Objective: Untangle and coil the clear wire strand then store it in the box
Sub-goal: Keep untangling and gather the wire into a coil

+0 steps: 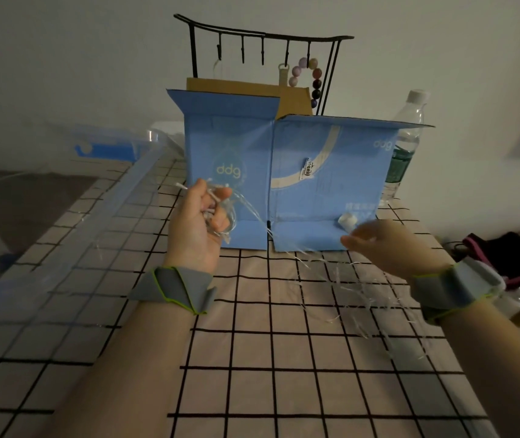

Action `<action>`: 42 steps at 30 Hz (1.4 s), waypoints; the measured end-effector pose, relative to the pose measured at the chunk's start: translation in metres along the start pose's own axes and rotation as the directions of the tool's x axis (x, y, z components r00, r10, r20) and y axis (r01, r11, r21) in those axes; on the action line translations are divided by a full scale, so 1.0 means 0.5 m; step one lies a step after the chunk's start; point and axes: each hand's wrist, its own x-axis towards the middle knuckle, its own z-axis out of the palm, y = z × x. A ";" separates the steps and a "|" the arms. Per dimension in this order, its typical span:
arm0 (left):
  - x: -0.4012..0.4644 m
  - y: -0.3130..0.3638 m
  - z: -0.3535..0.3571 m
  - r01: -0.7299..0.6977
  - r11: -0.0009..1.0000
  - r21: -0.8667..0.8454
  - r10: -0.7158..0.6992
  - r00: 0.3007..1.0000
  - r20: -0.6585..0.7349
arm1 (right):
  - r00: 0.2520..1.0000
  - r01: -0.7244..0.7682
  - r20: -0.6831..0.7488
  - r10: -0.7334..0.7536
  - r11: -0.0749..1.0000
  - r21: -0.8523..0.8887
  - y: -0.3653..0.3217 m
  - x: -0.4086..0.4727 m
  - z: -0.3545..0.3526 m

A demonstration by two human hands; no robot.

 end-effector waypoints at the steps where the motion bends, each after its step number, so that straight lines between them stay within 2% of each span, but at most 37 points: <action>1: -0.004 -0.001 0.003 0.005 1.000 0.027 -0.005 1.000 0.020 | 0.993 0.087 -0.087 -0.080 0.993 0.079 -0.011 0.000 0.001; 3: -0.015 -0.005 0.013 0.003 0.995 0.097 -0.010 0.997 0.072 | 0.960 0.257 -0.180 -0.214 0.928 0.269 -0.044 -0.003 0.003; 5: -0.026 -0.008 0.020 -0.003 0.983 0.184 -0.021 0.992 0.125 | 0.948 0.315 -0.109 -0.300 0.825 0.469 -0.088 -0.010 0.012; 7: -0.033 -0.011 0.023 0.008 0.973 0.231 -0.048 0.985 0.165 | 0.944 0.258 0.006 -0.330 0.746 0.614 -0.130 -0.014 0.028; 9: -0.036 -0.012 0.024 0.039 0.977 0.209 -0.081 0.978 0.194 | 0.940 0.223 0.057 -0.336 0.732 0.644 -0.159 -0.011 0.049; 14: -0.034 -0.008 0.020 0.085 0.987 0.136 -0.107 0.980 0.168 | 0.955 0.096 0.133 -0.266 0.699 0.709 -0.171 -0.002 0.070; 17: -0.029 -0.005 0.016 0.072 0.988 0.134 -0.096 0.979 0.179 | 0.963 0.191 0.017 -0.269 0.724 0.662 -0.147 0.002 0.059; 19: -0.026 -0.008 0.014 0.070 0.985 0.160 -0.094 0.985 0.147 | 0.961 0.223 -0.039 -0.274 0.687 0.692 -0.129 0.005 0.043; 23: -0.028 -0.022 0.013 0.112 0.958 0.263 -0.139 0.986 0.087 | 0.971 0.230 -0.180 -0.161 0.393 0.890 -0.098 0.022 0.010; 25: -0.031 -0.026 0.016 0.194 0.949 0.247 -0.236 0.960 0.152 | 0.971 0.239 -0.227 -0.076 0.337 0.911 -0.088 0.039 0.009; 26: -0.035 -0.024 0.020 0.253 0.944 0.210 -0.295 0.934 0.201 | 0.968 0.245 -0.249 -0.036 0.362 0.899 -0.084 0.049 0.016; 27: -0.037 -0.023 0.020 0.307 0.937 0.165 -0.341 0.905 0.254 | 0.956 0.268 -0.292 -0.012 0.438 0.858 -0.078 0.058 0.027; 28: -0.039 -0.021 0.020 0.344 0.931 0.119 -0.364 0.874 0.320 | 0.930 0.316 -0.367 -0.027 0.570 0.758 -0.071 0.065 0.043; 29: -0.039 -0.021 0.019 0.364 0.929 0.070 -0.360 0.843 0.398 | 0.892 0.369 -0.442 -0.094 0.714 0.594 -0.062 0.071 0.062; 30: -0.039 -0.021 0.019 0.369 0.929 0.014 -0.332 0.819 0.468 | 0.859 0.415 -0.473 -0.198 0.810 0.414 -0.054 0.076 0.085; 31: -0.039 -0.019 0.020 0.362 0.932 -0.032 -0.299 0.814 0.498 | 0.836 0.454 -0.460 -0.298 0.847 0.276 -0.050 0.079 0.108; 34: -0.042 -0.016 0.026 0.317 0.945 -0.081 -0.265 0.886 0.381 | 0.849 0.483 -0.305 -0.432 0.868 0.115 -0.046 0.077 0.150; 38: -0.032 -0.017 0.024 0.258 0.954 -0.150 -0.205 0.932 0.300 | 0.853 0.515 -0.126 -0.506 0.855 0.051 -0.057 0.063 0.165; 40: -0.027 -0.022 0.023 0.209 0.974 -0.092 -0.182 0.954 0.240 | 0.824 0.566 -0.038 -0.565 0.824 0.019 -0.064 0.053 0.164; 42: -0.026 -0.031 0.024 0.171 0.985 -0.017 -0.165 0.969 0.184 | 0.749 0.662 0.011 -0.662 0.749 0.034 -0.069 0.042 0.159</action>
